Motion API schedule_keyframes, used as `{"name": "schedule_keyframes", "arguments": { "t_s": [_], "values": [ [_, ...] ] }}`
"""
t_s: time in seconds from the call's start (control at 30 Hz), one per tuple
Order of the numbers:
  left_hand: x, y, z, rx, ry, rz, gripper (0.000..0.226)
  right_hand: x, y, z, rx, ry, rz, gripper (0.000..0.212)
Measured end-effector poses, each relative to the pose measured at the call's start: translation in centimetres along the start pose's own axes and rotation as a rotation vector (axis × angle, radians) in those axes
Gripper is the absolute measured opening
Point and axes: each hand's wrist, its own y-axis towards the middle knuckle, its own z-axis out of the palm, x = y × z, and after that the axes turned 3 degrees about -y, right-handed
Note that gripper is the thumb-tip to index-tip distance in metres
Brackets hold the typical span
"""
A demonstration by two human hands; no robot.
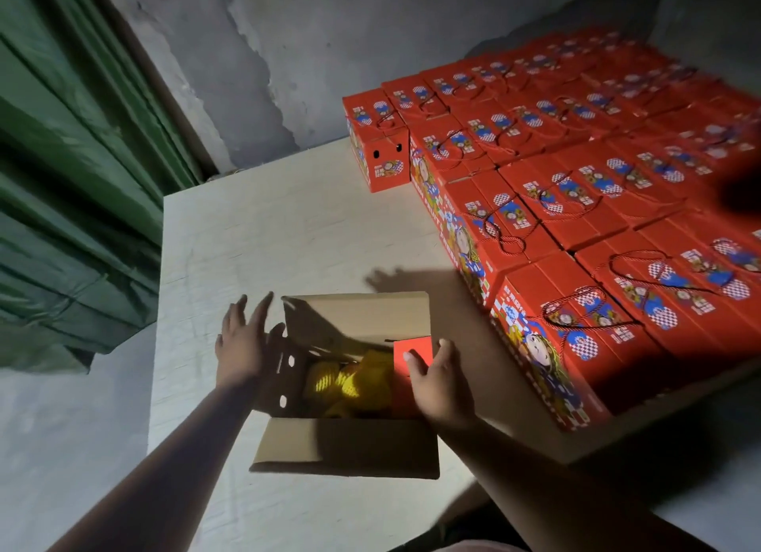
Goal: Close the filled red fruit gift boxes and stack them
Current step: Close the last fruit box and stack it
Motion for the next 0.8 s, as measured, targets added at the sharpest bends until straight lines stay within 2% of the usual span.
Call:
{"name": "schedule_keyframes", "arguments": {
  "t_s": [0.1,0.17,0.2,0.27,0.3,0.4,0.47,0.53,0.57,0.63,0.67,0.73,0.8],
  "values": [
    [2.2,-0.3,0.1,-0.041,-0.301,-0.267,0.068,0.1,0.0,0.1,-0.084,-0.062,-0.144,0.057],
    [3.4,-0.7,-0.1,-0.05,-0.493,-0.43,0.055,0.1,0.2,0.1,-0.131,-0.062,-0.194,0.056],
    [3.9,-0.9,-0.3,-0.056,-0.586,-0.448,0.042,0.1,0.3,0.1,-0.144,-0.051,-0.204,0.057],
    [4.3,-1.5,-0.7,-0.057,-0.744,-0.419,0.016,0.1,0.5,0.1,-0.163,-0.015,-0.214,0.061],
    [4.3,-1.8,-0.9,-0.056,-0.813,-0.391,0.015,0.1,0.6,0.2,-0.164,0.007,-0.206,0.062],
    [3.4,-2.9,-1.0,-0.045,-0.861,-0.253,0.038,0.2,0.6,0.6,-0.157,0.065,-0.15,0.063],
    [2.5,-3.6,-0.2,0.052,-0.855,-0.165,0.032,0.2,0.6,0.7,-0.155,0.086,-0.124,0.061],
    [1.1,-4.2,0.5,0.131,-0.699,-0.032,0.026,0.1,0.7,0.8,-0.152,0.102,-0.111,0.059],
    [0.7,-4.4,0.7,0.13,-0.559,0.065,0.032,0.1,0.6,0.8,-0.148,0.105,-0.111,0.059],
    [1.1,-4.5,1.4,0.083,-0.253,0.357,0.029,0.0,0.6,0.8,-0.147,0.096,-0.144,0.057],
    [1.9,-4.5,1.9,0.128,-0.098,0.486,0.038,-0.1,0.6,0.7,-0.143,0.085,-0.179,0.056],
    [4.0,-4.7,2.7,0.247,0.047,0.434,0.059,-0.2,0.8,0.6,-0.119,0.053,-0.242,0.051],
    [5.9,-5.0,3.2,0.248,0.106,0.393,0.066,-0.4,1.1,0.4,-0.078,0.034,-0.269,0.044]
  ]
}}
